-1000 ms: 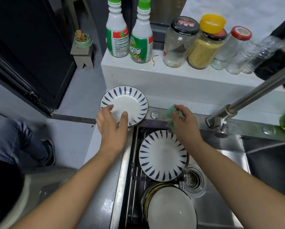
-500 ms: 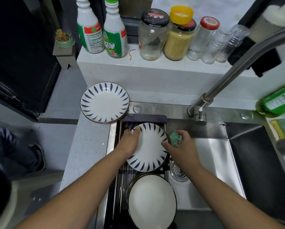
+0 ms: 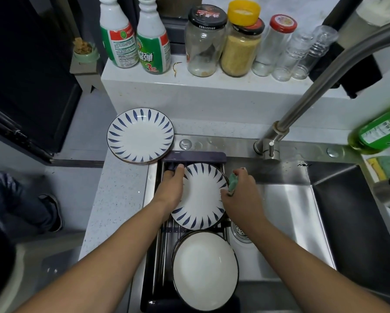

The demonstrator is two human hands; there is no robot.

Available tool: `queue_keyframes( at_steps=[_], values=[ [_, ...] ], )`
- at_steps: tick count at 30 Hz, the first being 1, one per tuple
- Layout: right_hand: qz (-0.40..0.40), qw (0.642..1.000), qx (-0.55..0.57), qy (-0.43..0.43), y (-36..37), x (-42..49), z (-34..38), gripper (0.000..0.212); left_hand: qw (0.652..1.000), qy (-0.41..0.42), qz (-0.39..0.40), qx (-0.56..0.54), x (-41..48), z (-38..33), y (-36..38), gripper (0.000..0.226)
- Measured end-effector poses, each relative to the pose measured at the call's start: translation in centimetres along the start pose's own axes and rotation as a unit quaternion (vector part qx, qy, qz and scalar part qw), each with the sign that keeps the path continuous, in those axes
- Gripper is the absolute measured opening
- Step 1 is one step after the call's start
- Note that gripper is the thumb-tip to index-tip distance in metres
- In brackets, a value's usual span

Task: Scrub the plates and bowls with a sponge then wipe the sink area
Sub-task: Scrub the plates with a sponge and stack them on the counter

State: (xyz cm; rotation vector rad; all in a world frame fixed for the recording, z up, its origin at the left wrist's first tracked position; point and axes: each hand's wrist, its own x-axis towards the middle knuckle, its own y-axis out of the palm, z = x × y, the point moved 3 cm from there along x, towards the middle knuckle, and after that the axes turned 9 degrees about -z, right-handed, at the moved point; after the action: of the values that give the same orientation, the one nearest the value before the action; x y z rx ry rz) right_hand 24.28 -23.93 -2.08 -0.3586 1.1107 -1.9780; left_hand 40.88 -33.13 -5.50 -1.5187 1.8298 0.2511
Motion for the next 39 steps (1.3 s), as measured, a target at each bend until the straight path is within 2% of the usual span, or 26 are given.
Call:
queue_keyframes(
  at_steps=[7, 15, 23, 30, 34, 39],
  values=[
    [0.007, 1.0, -0.027, -0.013, 0.0, 0.0, 0.5, 0.049, 1.0, -0.007, -0.003, -0.018, -0.6, -0.1, 0.2, 0.062],
    [0.044, 0.995, -0.085, -0.037, -0.1, 0.4, 1.1, 0.055, 0.999, -0.01, 0.001, -0.053, -0.3, 0.0, -0.2, 0.088],
    [0.073, 0.982, -0.161, -0.071, -0.2, 0.7, 1.7, 0.064, 1.0, 0.018, -0.006, -0.003, -0.6, -0.4, -0.7, 0.06],
    [0.104, 0.971, -0.195, -0.089, -0.6, 0.9, 2.4, 0.056, 0.999, 0.035, -0.014, 0.036, -0.6, -1.2, -0.8, 0.056],
    [0.125, 0.963, -0.216, -0.101, -0.8, 1.4, 2.8, 0.048, 0.999, 0.025, -0.019, 0.027, -0.5, -1.5, -0.8, 0.054],
    [0.143, 0.959, -0.224, -0.102, -0.8, 1.6, 3.0, 0.048, 1.0, 0.001, -0.018, 0.002, -0.5, -1.6, -0.9, 0.057]
  ],
)
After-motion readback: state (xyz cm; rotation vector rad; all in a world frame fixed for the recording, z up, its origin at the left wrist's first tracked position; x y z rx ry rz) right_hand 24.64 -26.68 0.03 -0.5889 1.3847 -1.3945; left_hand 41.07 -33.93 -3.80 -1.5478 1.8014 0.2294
